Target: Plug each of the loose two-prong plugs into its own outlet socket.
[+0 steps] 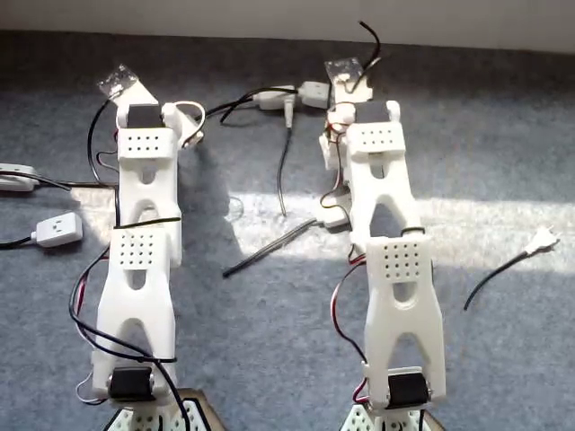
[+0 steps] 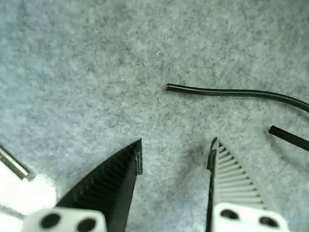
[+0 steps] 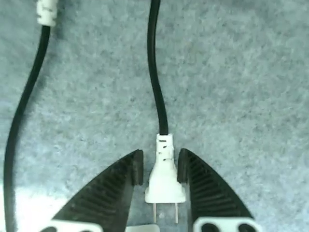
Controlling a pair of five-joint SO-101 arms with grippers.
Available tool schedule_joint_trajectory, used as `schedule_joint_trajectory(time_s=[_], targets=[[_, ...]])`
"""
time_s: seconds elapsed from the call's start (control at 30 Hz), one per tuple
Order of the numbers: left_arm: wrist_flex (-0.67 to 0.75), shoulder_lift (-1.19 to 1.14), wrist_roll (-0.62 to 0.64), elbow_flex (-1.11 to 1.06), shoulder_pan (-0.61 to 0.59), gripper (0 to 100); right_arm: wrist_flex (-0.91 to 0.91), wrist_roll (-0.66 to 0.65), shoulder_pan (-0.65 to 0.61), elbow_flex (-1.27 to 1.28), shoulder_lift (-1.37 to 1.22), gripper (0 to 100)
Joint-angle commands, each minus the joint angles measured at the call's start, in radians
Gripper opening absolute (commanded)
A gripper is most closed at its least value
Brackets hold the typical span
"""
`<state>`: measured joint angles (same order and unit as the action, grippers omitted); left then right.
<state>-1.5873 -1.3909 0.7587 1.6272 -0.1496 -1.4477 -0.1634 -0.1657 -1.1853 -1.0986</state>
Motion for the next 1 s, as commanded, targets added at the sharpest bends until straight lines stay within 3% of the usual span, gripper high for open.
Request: schedule_joint_trajectory(time_s=[0.0, 0.2, 0.37, 0.5, 0.7, 0.97], targets=[[0.005, 0.025, 0.008, 0.038, -0.007, 23, -0.013, -0.011, -0.013, -0.07, -0.005, 16.0], [0.005, 0.025, 0.008, 0.038, -0.007, 23, -0.008, -0.078, -0.013, -0.073, -0.035, 15.5], [0.005, 0.025, 0.008, 0.038, -0.005, 23, -0.007, -0.087, -0.013, -0.074, -0.025, 0.3], [0.005, 0.025, 0.008, 0.038, -0.005, 23, -0.013, -0.087, -0.027, -0.081, -0.019, 1.9], [0.003, 0.027, 0.012, 0.039, -0.047, 23, -0.114, -0.072, -0.176, -0.252, 0.035, 1.9], [0.009, 0.019, 0.014, 0.036, -0.242, 23, -0.119, -0.021, -0.43, -0.323, 0.035, 2.2]])
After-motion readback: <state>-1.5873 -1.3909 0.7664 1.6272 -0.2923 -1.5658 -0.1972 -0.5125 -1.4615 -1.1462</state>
